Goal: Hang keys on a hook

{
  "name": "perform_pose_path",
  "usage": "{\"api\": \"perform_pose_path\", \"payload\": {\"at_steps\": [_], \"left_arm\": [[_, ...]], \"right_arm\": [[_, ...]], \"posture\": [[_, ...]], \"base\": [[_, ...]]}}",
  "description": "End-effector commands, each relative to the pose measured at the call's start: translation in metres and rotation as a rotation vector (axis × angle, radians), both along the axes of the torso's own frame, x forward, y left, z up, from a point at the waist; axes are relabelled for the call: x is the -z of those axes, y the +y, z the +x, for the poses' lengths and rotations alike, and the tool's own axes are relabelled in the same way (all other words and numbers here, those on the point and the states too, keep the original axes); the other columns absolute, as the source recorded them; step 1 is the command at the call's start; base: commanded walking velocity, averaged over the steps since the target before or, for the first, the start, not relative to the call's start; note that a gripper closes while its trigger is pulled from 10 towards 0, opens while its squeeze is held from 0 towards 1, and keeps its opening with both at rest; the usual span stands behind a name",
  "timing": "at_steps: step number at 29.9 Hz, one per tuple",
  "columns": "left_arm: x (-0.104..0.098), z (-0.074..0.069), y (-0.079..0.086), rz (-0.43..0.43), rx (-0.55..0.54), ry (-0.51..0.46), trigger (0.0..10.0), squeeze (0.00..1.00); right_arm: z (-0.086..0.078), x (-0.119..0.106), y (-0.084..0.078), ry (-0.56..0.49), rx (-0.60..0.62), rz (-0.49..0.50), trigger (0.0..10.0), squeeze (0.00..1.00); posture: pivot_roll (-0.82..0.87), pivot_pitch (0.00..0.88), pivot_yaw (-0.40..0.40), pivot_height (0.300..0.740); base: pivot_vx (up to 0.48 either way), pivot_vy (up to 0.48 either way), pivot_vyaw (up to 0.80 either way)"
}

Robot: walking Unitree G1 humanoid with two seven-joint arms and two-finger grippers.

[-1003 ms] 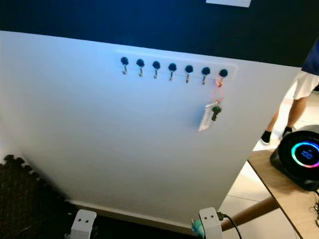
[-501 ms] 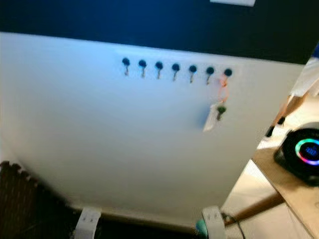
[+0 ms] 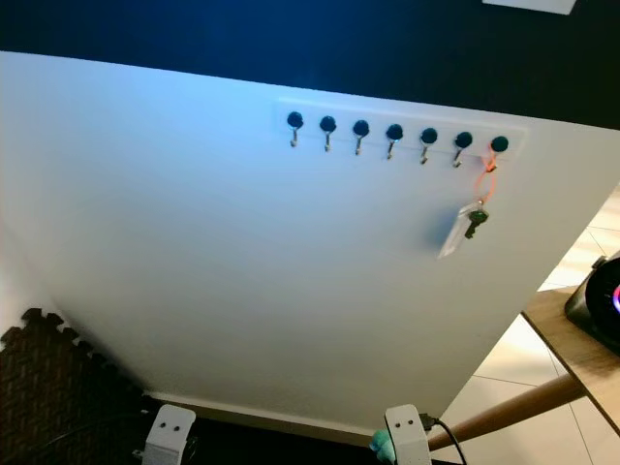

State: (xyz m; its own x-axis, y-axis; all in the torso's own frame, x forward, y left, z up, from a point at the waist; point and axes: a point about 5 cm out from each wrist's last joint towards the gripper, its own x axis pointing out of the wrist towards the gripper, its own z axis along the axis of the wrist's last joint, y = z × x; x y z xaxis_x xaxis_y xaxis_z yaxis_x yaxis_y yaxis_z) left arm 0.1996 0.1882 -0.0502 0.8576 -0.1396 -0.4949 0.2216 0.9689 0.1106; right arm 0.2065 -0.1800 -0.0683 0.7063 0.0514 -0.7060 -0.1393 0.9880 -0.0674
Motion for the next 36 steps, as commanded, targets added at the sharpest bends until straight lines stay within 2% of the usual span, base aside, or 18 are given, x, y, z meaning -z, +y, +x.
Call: {"api": "perform_pose_path", "payload": {"at_steps": [1, 5, 7, 16, 22, 24, 25, 27, 30, 32, 33, 34, 35, 36], "left_arm": [[0.001, -0.002, -0.002, 0.009, 0.031, 0.000, 10.0, 0.00], [0.001, -0.002, -0.003, 0.019, 0.034, 0.004, 10.0, 0.00], [0.002, -0.002, 0.000, -0.014, -0.017, 0.012, 10.0, 0.00], [0.001, -0.002, 0.002, 0.003, -0.008, 0.005, 10.0, 0.00], [-0.004, -0.001, 0.004, -0.011, 0.001, -0.041, 10.0, 0.00], [-0.012, 0.001, 0.003, -0.058, 0.029, -0.114, 10.0, 0.00], [-0.012, 0.001, 0.003, -0.058, 0.029, -0.114, 10.0, 0.00], [-0.017, 0.002, 0.002, -0.079, 0.060, -0.148, 10.0, 0.00], [-0.024, 0.004, 0.003, -0.030, 0.119, -0.198, 10.0, 0.00], [-0.031, 0.006, 0.004, -0.029, 0.131, -0.250, 10.0, 0.00], [-0.031, 0.006, 0.004, -0.029, 0.131, -0.250, 10.0, 0.00], [-0.035, 0.007, 0.005, -0.029, 0.134, -0.277, 10.0, 0.00], [-0.035, 0.007, 0.005, -0.029, 0.134, -0.277, 10.0, 0.00], [-0.039, 0.008, 0.005, -0.026, 0.139, -0.308, 10.0, 0.00]], "right_arm": [[-0.003, 0.001, -0.003, 0.008, 0.019, -0.003, 10.0, 0.00], [-0.003, 0.002, -0.003, 0.009, 0.020, -0.003, 10.0, 0.00], [-0.003, 0.002, -0.003, 0.008, 0.020, -0.003, 10.0, 0.00], [-0.001, 0.000, -0.003, -0.001, 0.016, -0.003, 10.0, 0.00], [0.015, -0.010, 0.003, -0.085, 0.004, 0.040, 10.0, 0.00], [0.028, -0.022, 0.014, -0.167, -0.065, 0.149, 10.0, 0.00], [0.028, -0.022, 0.014, -0.167, -0.065, 0.149, 10.0, 0.00], [0.036, -0.031, 0.022, -0.215, -0.133, 0.216, 10.0, 0.00], [0.052, -0.050, 0.027, -0.323, -0.197, 0.313, 10.0, 0.00], [0.063, -0.066, 0.030, -0.404, -0.223, 0.406, 10.0, 0.00], [0.063, -0.066, 0.030, -0.404, -0.223, 0.406, 10.0, 0.00], [0.068, -0.075, 0.032, -0.439, -0.244, 0.479, 10.0, 0.00], [0.068, -0.075, 0.032, -0.439, -0.244, 0.479, 10.0, 0.00], [0.071, -0.081, 0.034, -0.461, -0.260, 0.529, 10.0, 0.00]], "posture": [[0.11, 0.066, -0.061, 0.740], [0.11, 0.066, -0.059, 0.740], [0.11, 0.066, -0.059, 0.740], [0.11, 0.063, -0.059, 0.740], [0.11, 0.057, -0.057, 0.740], [0.10, 0.055, -0.054, 0.740], [0.10, 0.055, -0.054, 0.740], [0.10, 0.055, -0.054, 0.740], [0.10, 0.055, -0.057, 0.740], [0.10, 0.054, -0.058, 0.740], [0.10, 0.054, -0.058, 0.740], [0.10, 0.054, -0.059, 0.740], [0.10, 0.054, -0.059, 0.740], [0.10, 0.054, -0.059, 0.740]], "base": [[0.000, -0.382, 0.00], [0.000, -0.431, 0.00], [0.000, 0.000, 0.00], [0.000, 0.000, 0.00], [0.000, 0.000, 0.00], [0.000, 0.000, 0.00], [0.000, 0.000, 0.00], [0.000, 0.000, 0.00], [0.000, 0.000, 0.00], [0.000, 0.000, 0.00], [0.000, 0.000, 0.00], [0.000, 0.000, 0.00], [0.000, 0.000, 0.00], [0.000, 0.000, 0.00]]}}
